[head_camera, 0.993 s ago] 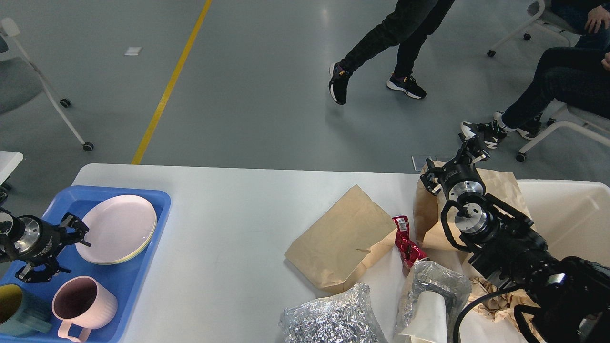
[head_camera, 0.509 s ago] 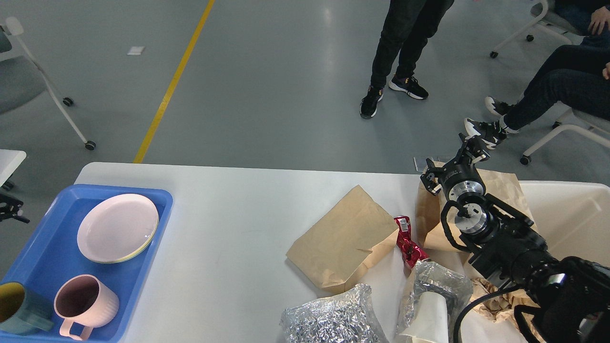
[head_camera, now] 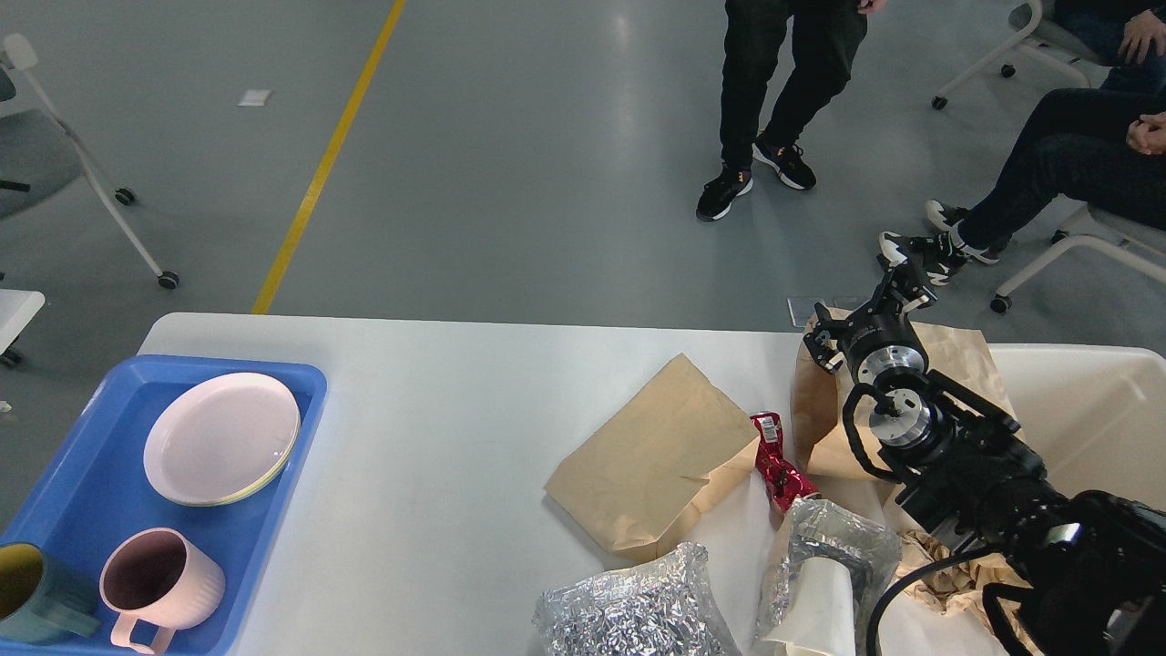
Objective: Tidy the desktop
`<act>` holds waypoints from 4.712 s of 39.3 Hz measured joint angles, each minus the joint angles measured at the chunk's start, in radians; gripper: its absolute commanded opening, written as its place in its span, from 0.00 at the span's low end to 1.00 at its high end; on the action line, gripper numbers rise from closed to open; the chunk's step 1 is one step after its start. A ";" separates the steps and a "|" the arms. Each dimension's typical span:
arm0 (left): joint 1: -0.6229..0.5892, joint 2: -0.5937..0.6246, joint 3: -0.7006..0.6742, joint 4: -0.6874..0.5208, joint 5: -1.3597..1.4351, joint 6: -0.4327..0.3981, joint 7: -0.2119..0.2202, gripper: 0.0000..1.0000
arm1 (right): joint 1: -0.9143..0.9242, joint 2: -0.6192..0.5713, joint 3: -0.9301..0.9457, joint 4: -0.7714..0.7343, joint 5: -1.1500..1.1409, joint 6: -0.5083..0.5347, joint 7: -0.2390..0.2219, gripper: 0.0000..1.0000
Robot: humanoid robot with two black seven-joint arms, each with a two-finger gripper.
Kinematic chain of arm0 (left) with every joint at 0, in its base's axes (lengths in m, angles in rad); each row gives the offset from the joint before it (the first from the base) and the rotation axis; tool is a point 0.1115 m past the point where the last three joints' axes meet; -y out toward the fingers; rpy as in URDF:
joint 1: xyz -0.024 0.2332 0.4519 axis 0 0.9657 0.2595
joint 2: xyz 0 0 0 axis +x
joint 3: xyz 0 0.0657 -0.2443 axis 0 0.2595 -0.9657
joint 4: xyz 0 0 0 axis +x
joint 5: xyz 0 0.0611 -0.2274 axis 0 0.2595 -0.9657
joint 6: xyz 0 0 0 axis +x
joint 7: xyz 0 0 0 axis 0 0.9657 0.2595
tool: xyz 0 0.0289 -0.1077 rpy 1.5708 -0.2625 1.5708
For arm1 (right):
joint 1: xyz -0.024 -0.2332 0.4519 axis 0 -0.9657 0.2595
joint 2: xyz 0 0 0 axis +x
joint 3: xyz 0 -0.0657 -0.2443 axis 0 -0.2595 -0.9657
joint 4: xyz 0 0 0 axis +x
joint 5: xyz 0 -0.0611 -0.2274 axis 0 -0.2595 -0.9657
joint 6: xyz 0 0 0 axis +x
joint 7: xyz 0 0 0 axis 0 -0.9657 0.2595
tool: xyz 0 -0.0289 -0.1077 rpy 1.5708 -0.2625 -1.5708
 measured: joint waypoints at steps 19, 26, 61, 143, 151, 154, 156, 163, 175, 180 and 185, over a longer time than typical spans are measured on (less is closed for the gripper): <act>-0.094 -0.038 0.077 0.002 0.016 0.000 0.010 0.96 | 0.000 0.000 0.000 0.000 0.000 0.000 0.000 1.00; -0.083 -0.025 0.079 0.006 0.016 0.000 0.010 0.96 | 0.000 0.000 0.000 0.000 0.000 0.000 0.001 1.00; 0.135 -0.027 -0.077 0.001 -0.012 0.000 -0.223 0.96 | 0.000 0.000 0.000 0.000 0.000 0.000 0.000 1.00; 0.068 -0.689 -0.221 0.287 -0.155 0.766 -0.738 0.96 | 0.000 0.000 0.000 0.000 0.000 -0.001 0.000 1.00; 0.041 -0.697 -0.217 0.287 -0.154 0.870 -0.863 0.96 | 0.000 0.000 0.000 0.000 0.000 -0.001 0.000 1.00; 0.035 -0.697 -0.212 0.287 -0.157 0.873 -0.901 0.96 | 0.000 0.000 0.000 0.000 0.000 -0.001 0.000 1.00; 0.034 -0.696 -0.210 0.288 -0.158 0.874 -0.910 0.96 | 0.000 0.000 0.000 0.000 0.000 -0.001 0.000 1.00; 0.036 -0.682 -0.169 0.288 -0.158 0.877 -0.910 0.96 | 0.000 0.000 0.000 0.000 0.000 0.000 0.001 1.00; 0.053 -0.694 -0.122 0.254 -0.141 0.848 -0.927 0.96 | 0.000 0.000 0.000 0.000 0.000 0.000 0.001 1.00; 0.069 -0.741 -0.123 0.253 -0.150 0.838 -0.993 0.96 | 0.000 0.000 0.000 0.000 0.000 0.000 0.000 1.00; 0.078 -0.758 -0.121 0.253 -0.151 0.837 -1.094 0.96 | 0.000 0.000 0.000 0.000 0.000 0.000 0.000 1.00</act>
